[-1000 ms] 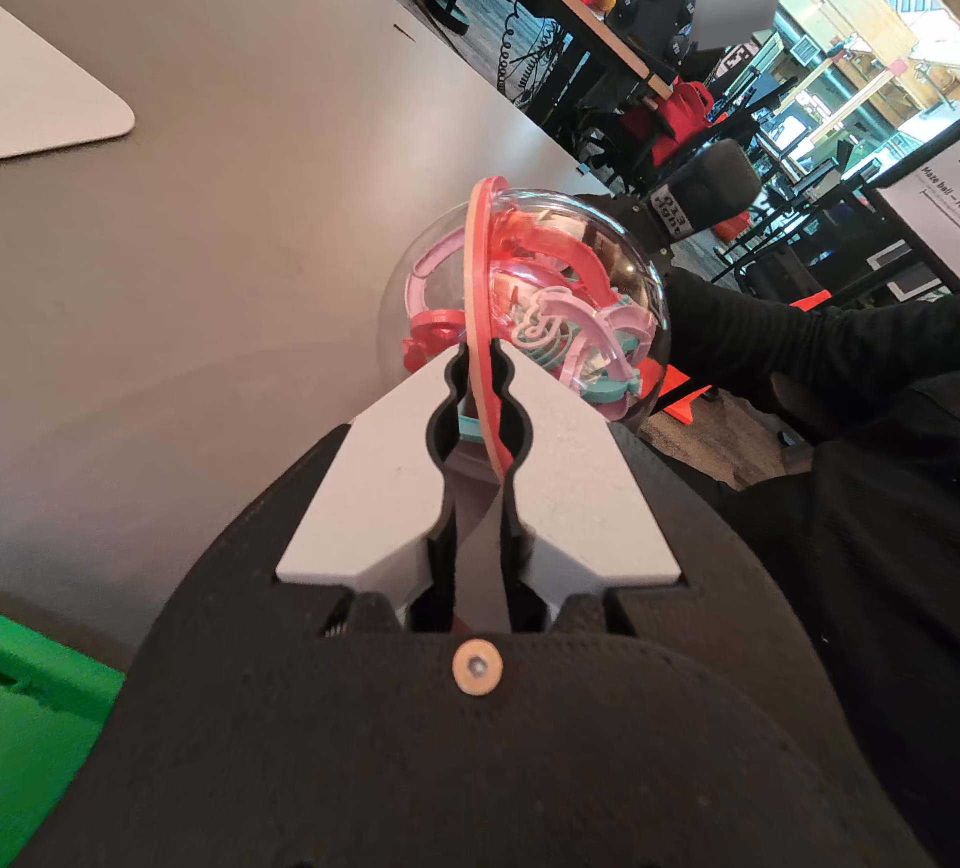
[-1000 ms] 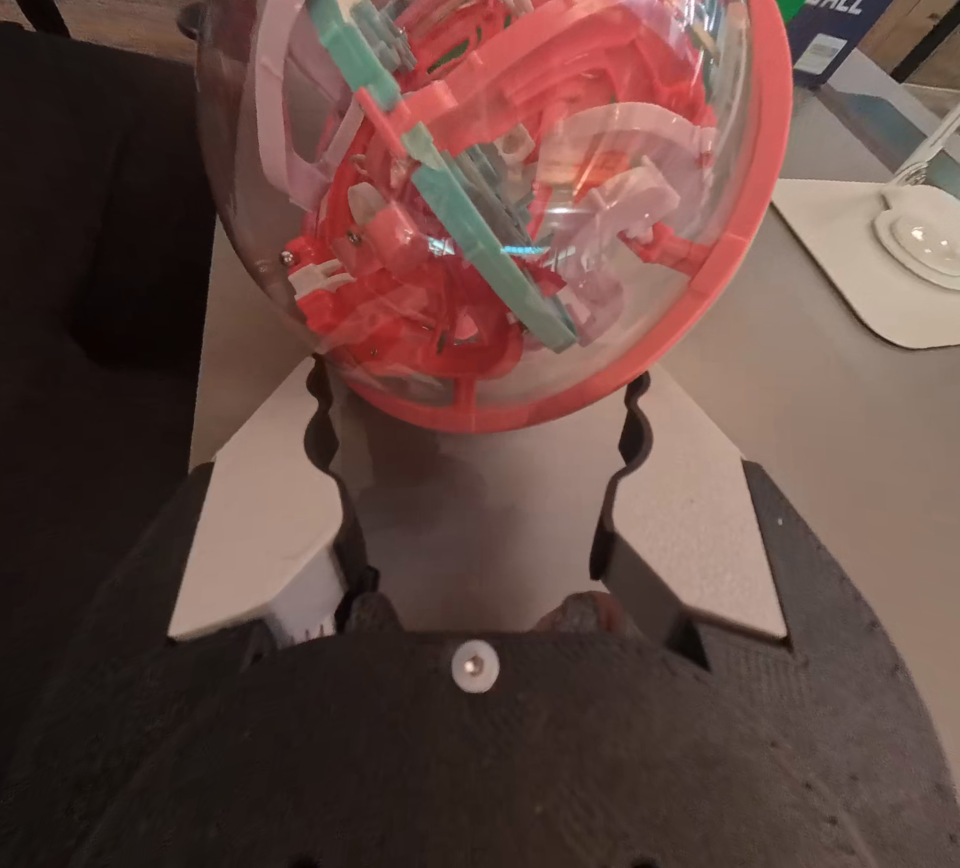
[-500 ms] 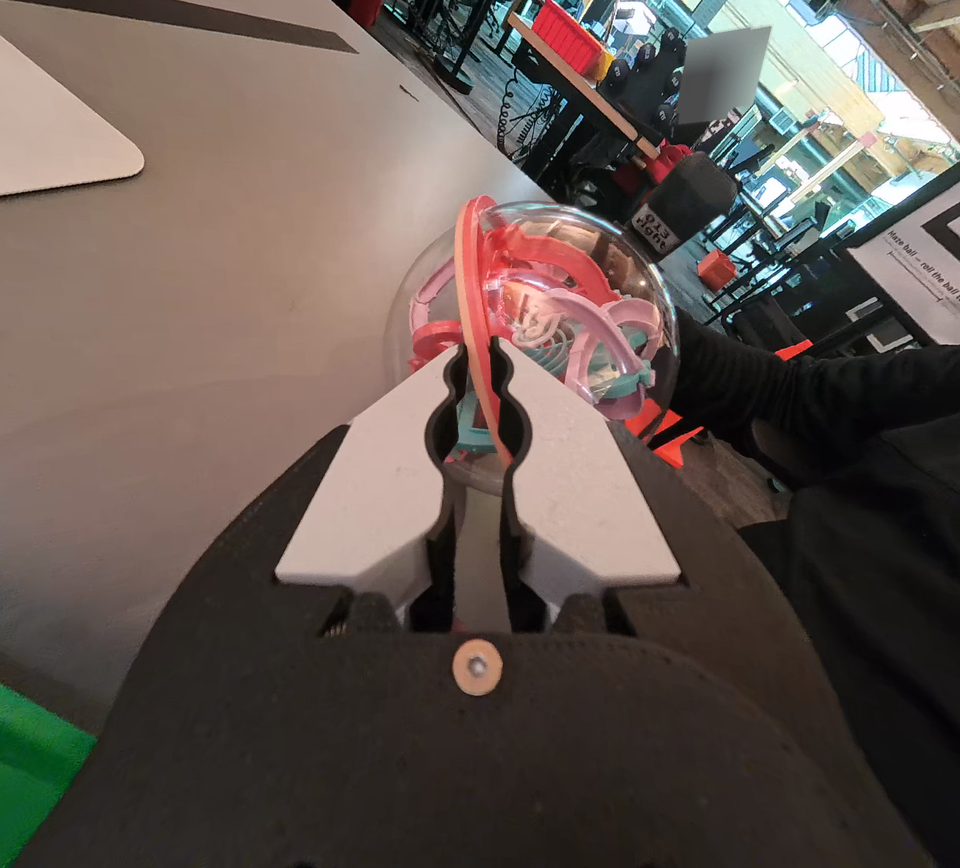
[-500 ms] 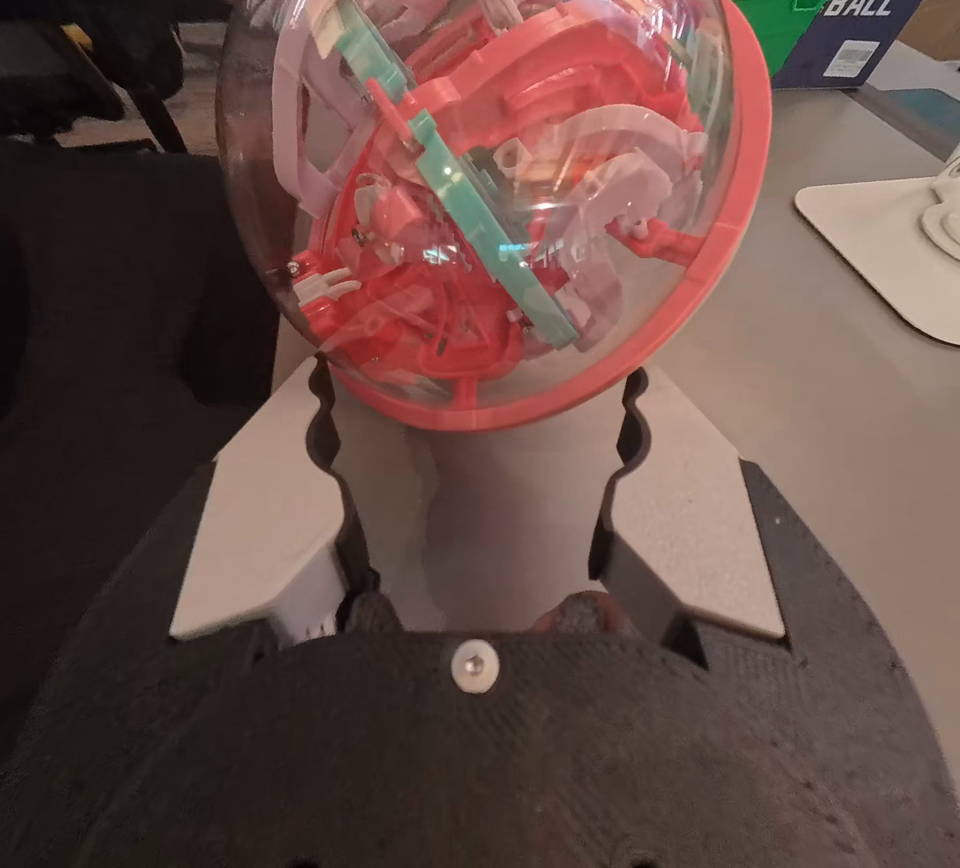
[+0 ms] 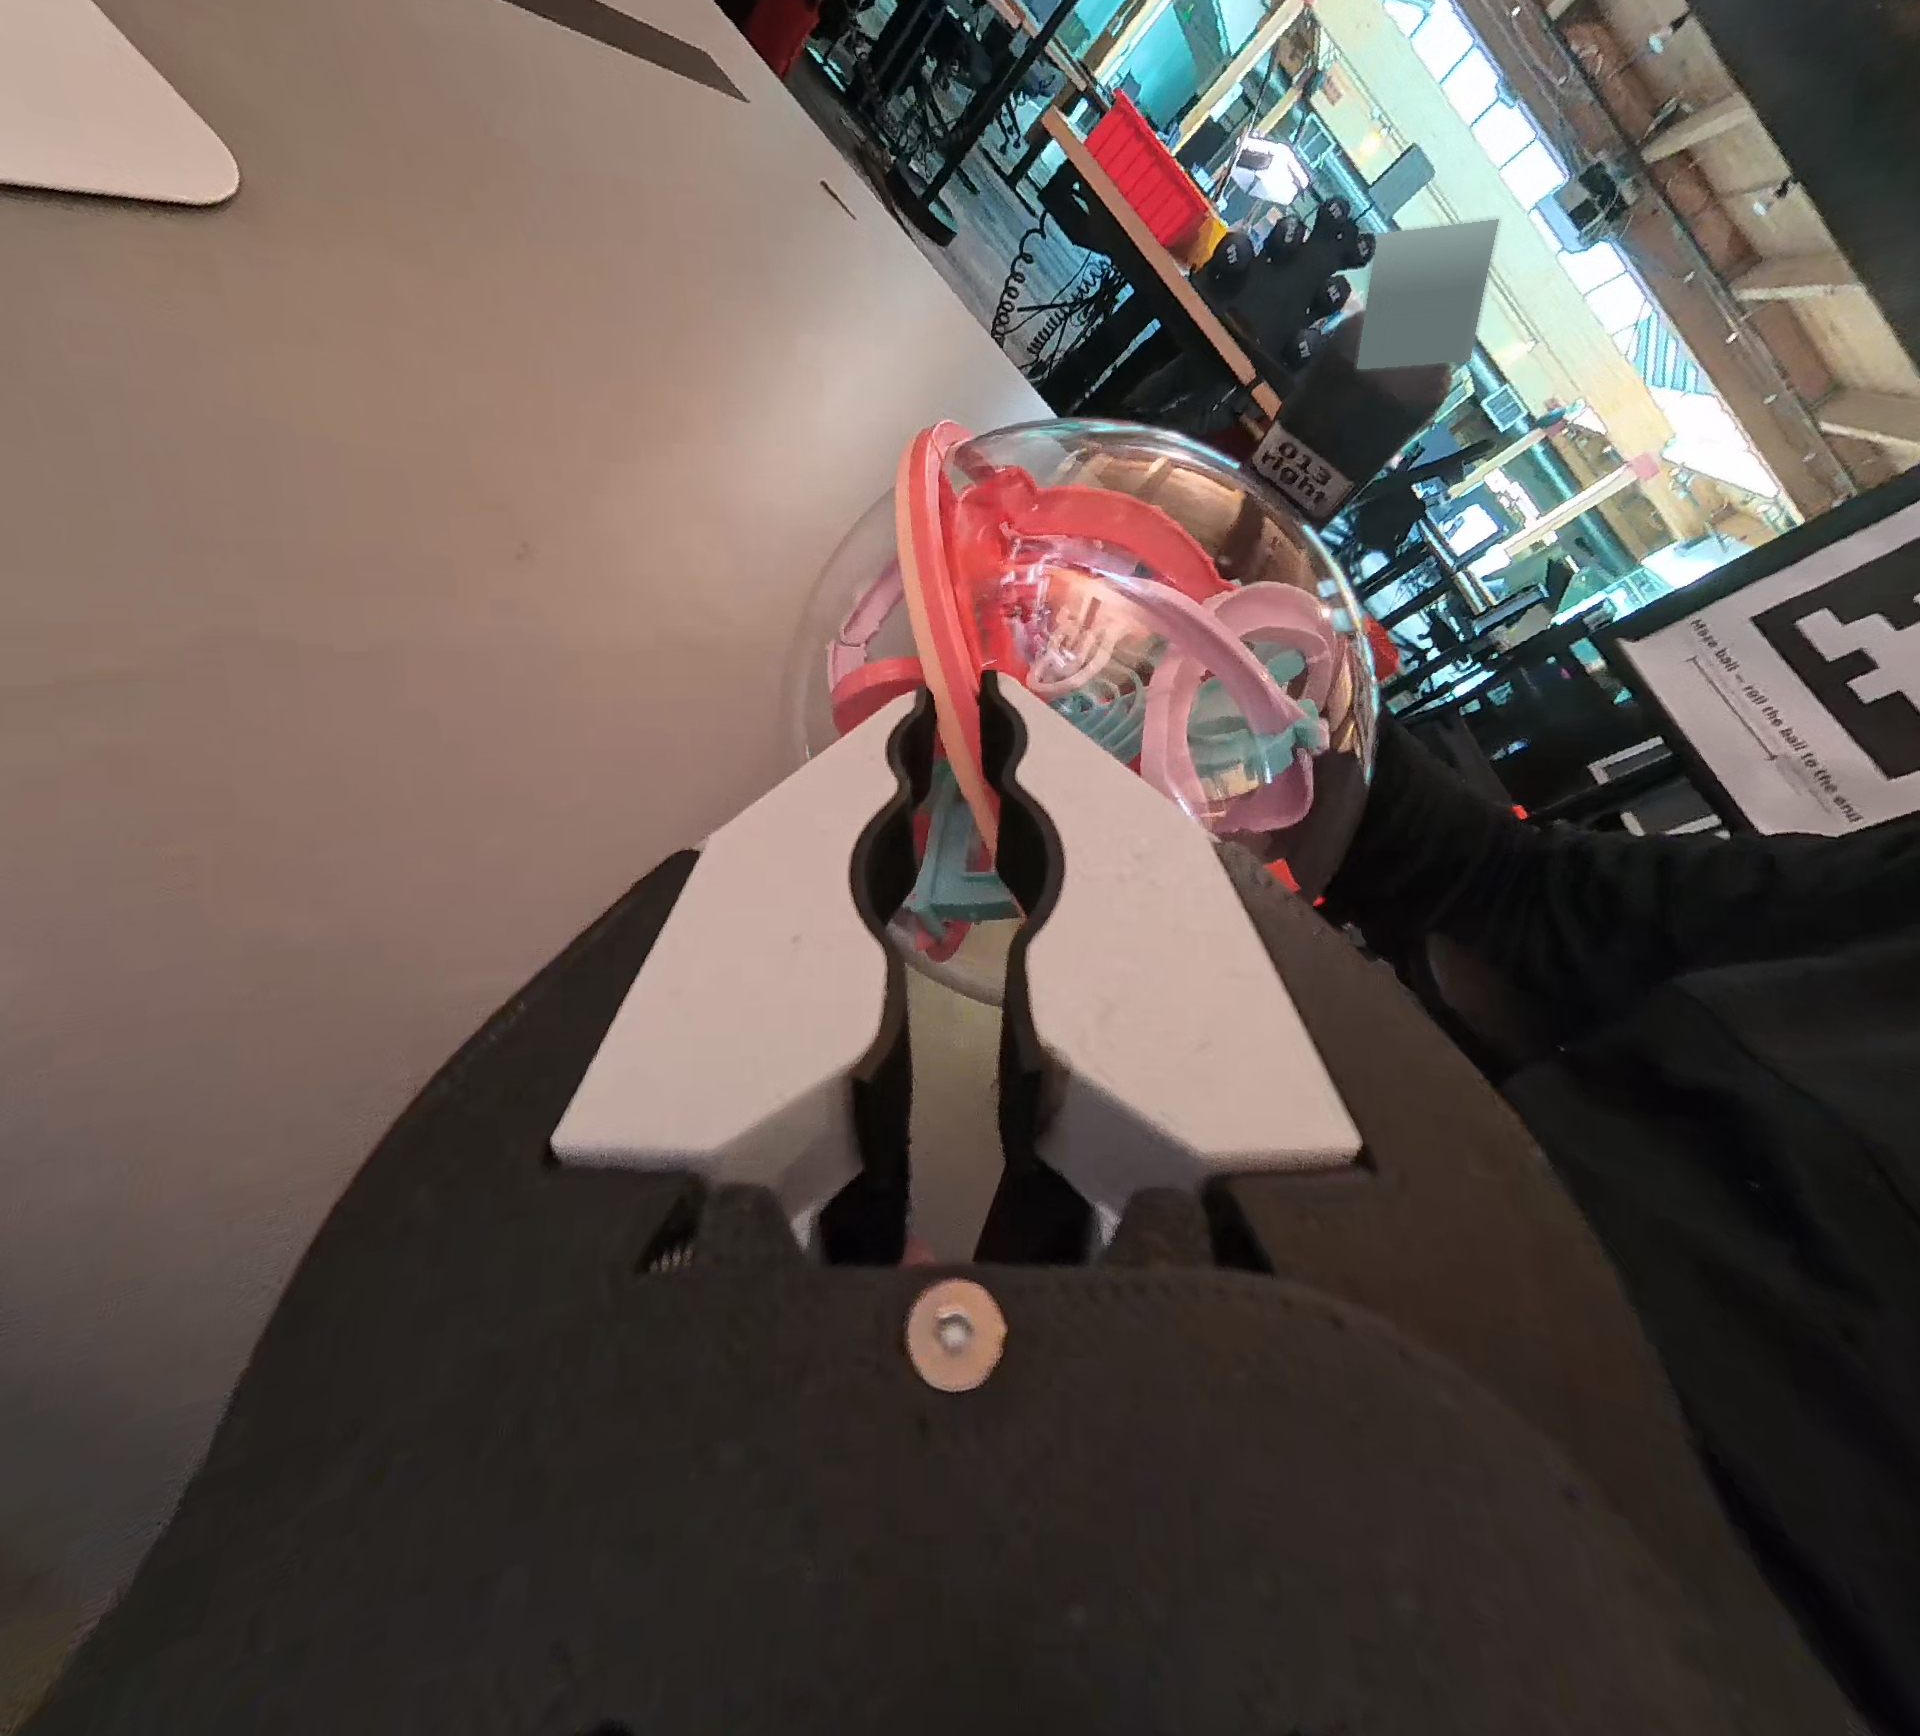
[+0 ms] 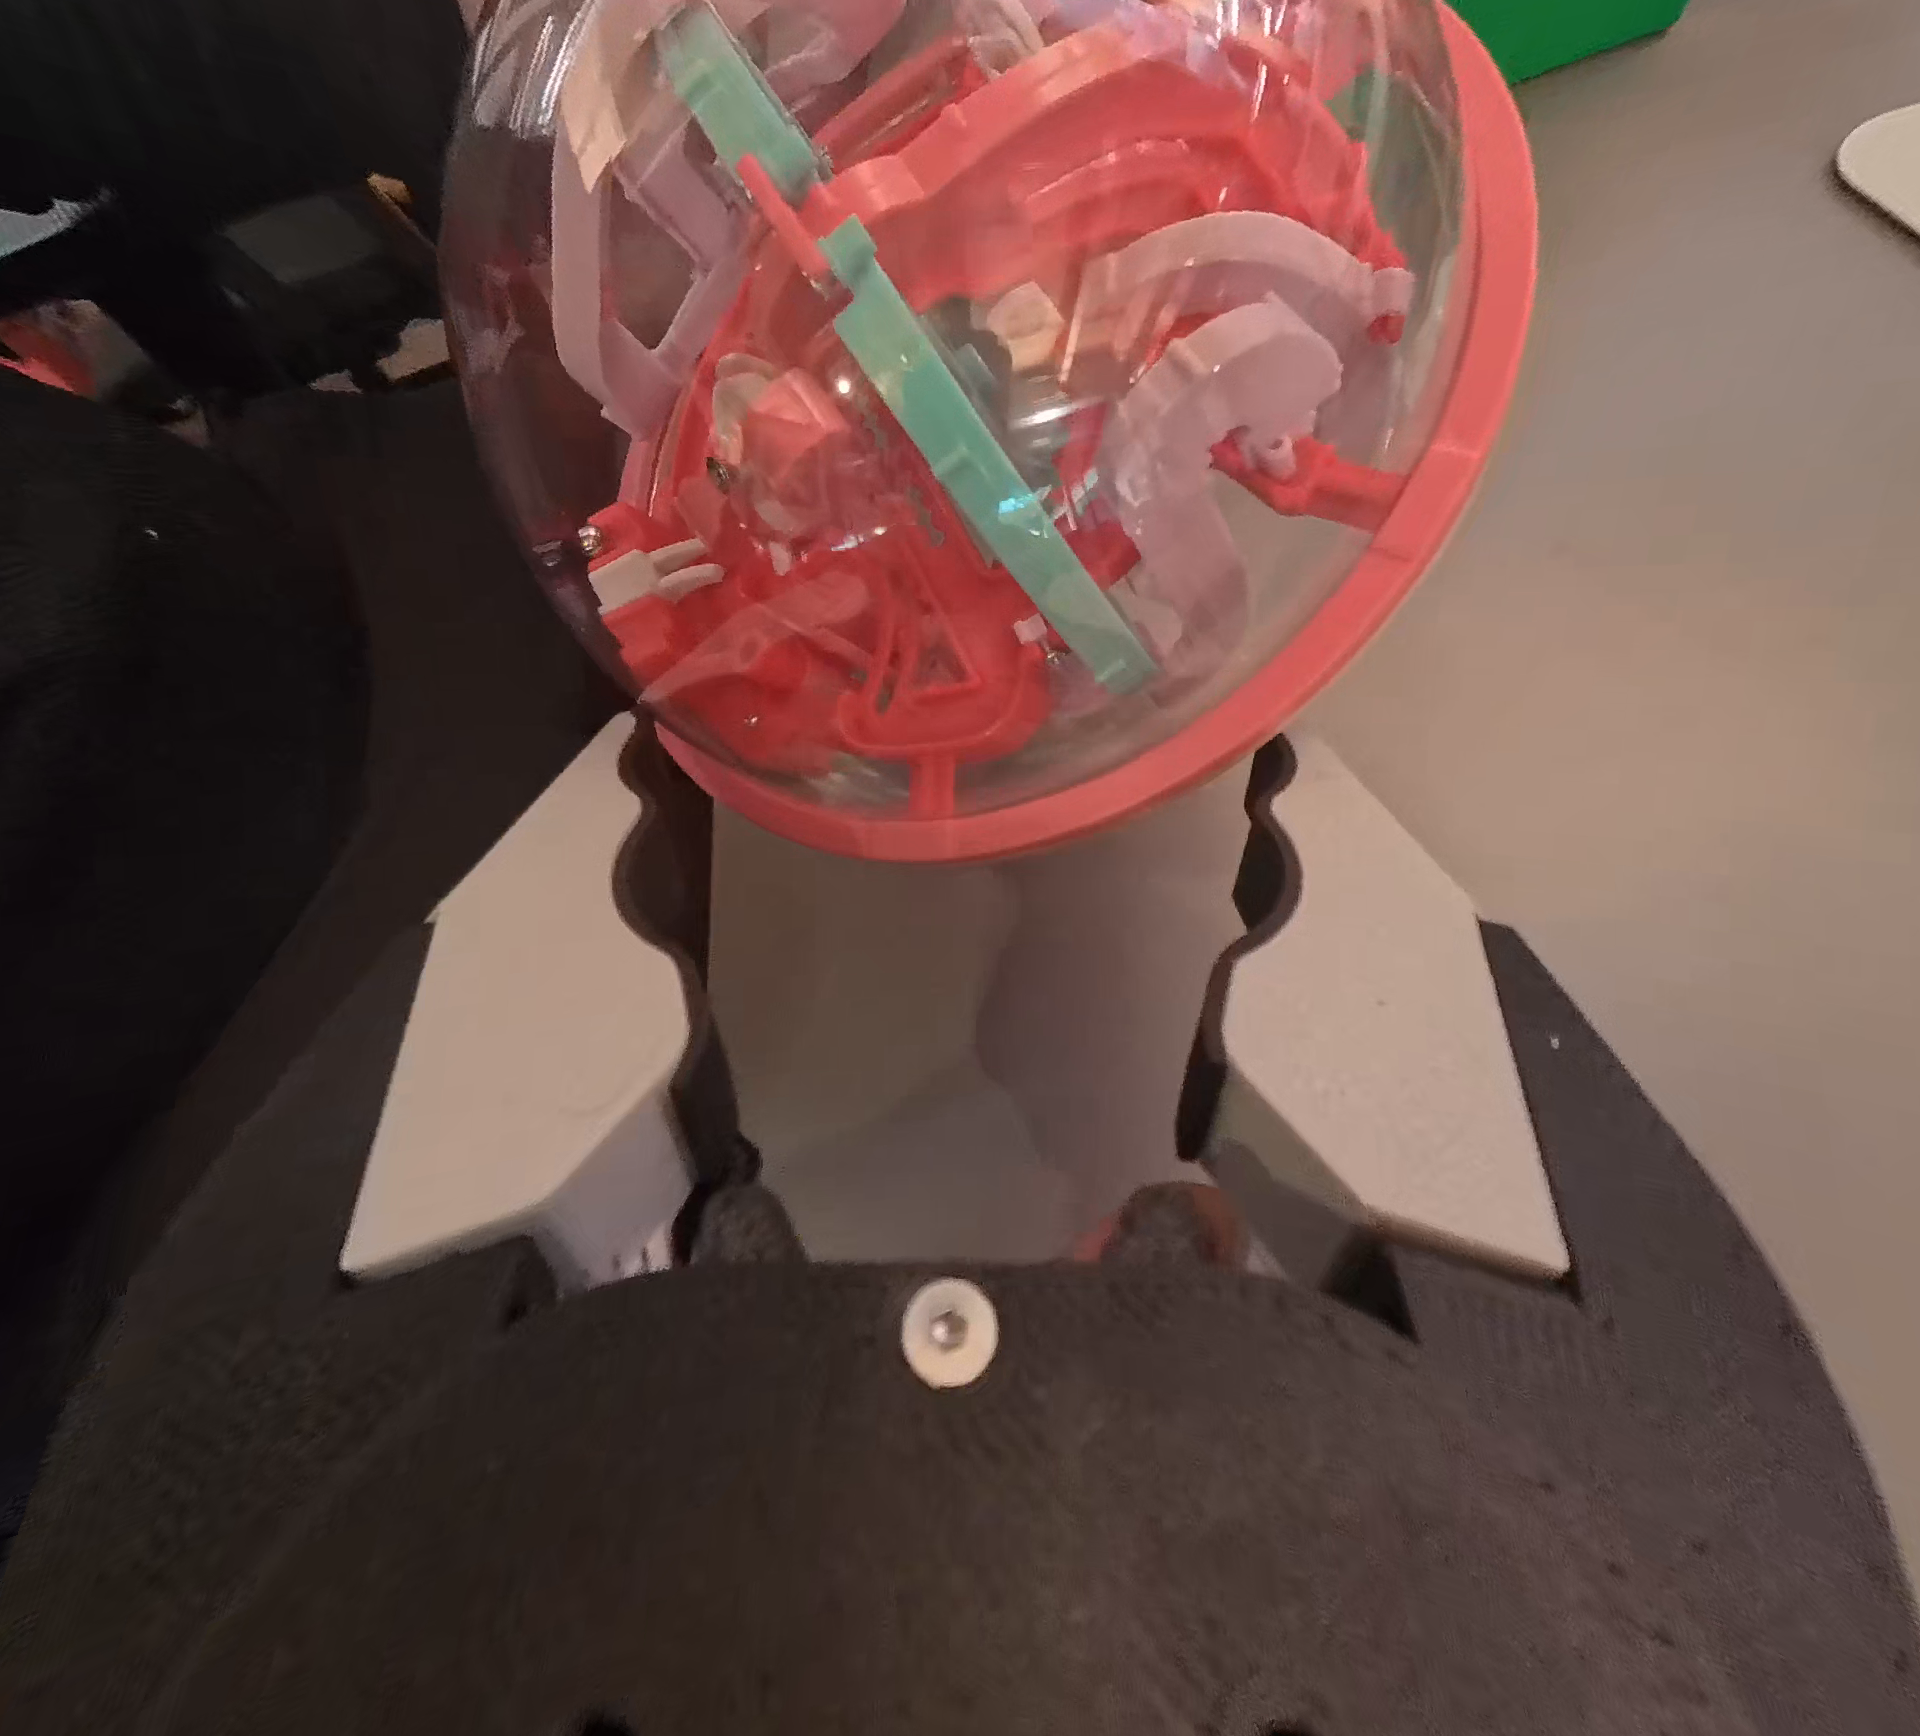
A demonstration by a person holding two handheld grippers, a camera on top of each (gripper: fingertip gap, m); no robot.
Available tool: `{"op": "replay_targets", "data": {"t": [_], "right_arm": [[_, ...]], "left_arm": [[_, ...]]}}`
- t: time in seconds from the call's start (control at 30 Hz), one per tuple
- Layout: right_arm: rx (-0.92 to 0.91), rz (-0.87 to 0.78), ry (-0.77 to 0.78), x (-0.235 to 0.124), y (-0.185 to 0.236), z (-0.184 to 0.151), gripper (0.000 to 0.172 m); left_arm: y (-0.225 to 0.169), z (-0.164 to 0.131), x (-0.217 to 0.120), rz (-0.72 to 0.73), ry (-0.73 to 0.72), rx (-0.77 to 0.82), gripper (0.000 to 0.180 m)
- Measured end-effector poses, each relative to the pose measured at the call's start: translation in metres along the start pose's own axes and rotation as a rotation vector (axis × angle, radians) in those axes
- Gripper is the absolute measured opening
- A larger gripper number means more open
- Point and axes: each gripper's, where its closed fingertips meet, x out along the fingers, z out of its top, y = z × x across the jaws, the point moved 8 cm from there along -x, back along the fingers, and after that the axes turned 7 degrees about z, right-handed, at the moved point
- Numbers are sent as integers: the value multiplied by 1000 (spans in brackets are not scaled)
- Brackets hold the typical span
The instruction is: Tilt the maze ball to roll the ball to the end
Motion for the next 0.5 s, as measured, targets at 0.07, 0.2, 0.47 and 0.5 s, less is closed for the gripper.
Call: {"op": "replay_targets", "data": {"t": [0.07, 0.2, 0.47, 0.5], "right_arm": [[15, 5, 22, -1, 0, -1, 109], [50, 23, 50, -4, 0, -2, 109], [138, 72, 84, -6, -2, -4, 110], [149, 78, 83, -7, -2, -3, 110]], "left_arm": [[1, -3, 2, 3, 0, -16, 7], [3, -7, 5, 4, 6, -41, 7], [8, -14, 10, 9, 19, -92, 7], [9, -14, 11, 9, 18, -98, 7]]}}
